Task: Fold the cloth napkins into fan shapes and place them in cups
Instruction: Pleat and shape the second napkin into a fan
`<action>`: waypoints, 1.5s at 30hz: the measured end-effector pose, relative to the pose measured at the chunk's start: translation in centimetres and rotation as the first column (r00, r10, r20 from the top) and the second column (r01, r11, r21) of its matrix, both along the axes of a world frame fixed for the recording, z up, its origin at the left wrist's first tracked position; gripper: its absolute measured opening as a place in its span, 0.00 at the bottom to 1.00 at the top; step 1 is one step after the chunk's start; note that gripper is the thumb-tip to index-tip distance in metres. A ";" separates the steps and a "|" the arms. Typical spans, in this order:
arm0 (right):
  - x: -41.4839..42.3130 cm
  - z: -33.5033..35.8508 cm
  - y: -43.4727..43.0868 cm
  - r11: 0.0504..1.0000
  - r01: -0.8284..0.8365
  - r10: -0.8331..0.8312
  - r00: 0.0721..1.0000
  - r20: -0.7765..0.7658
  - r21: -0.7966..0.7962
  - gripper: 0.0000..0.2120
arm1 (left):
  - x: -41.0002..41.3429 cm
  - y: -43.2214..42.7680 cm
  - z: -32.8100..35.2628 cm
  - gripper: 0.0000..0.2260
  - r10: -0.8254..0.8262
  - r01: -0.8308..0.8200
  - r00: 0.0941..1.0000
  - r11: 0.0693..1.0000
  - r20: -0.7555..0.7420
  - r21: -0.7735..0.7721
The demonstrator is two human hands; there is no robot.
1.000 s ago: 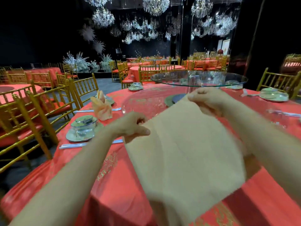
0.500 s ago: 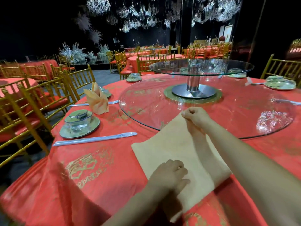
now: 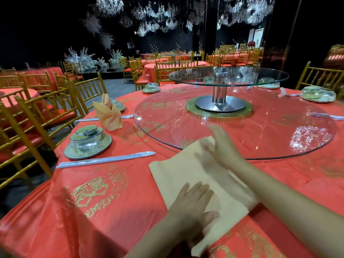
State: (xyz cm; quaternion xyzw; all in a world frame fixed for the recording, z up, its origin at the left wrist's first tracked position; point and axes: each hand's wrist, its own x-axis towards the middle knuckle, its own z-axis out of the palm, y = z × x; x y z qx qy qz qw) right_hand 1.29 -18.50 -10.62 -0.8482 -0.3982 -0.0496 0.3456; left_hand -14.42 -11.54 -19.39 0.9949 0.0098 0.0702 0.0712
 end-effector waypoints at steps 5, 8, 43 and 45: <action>-9.3 -5.1 -7.3 0.868 -0.393 0.371 0.919 -0.130 -0.304 0.45 | 0.3 0.2 -0.4 0.28 -0.091 0.082 0.993 0.989 0.069 0.125; -8.1 -7.2 -8.9 0.839 -0.270 0.278 0.959 -0.056 -0.472 0.50 | 0.0 0.3 -1.0 0.23 -0.090 0.075 0.988 0.990 0.124 0.121; -8.1 -8.9 -6.0 0.935 -0.112 0.197 0.953 0.229 -0.336 0.24 | 0.4 10.0 2.9 0.11 0.552 0.105 0.831 -0.273 -0.067 -0.956; -8.1 -9.0 -5.9 0.934 -0.113 0.197 0.954 0.224 -0.340 0.25 | 0.4 11.7 3.2 0.08 0.554 0.060 0.827 -0.255 -0.095 -0.965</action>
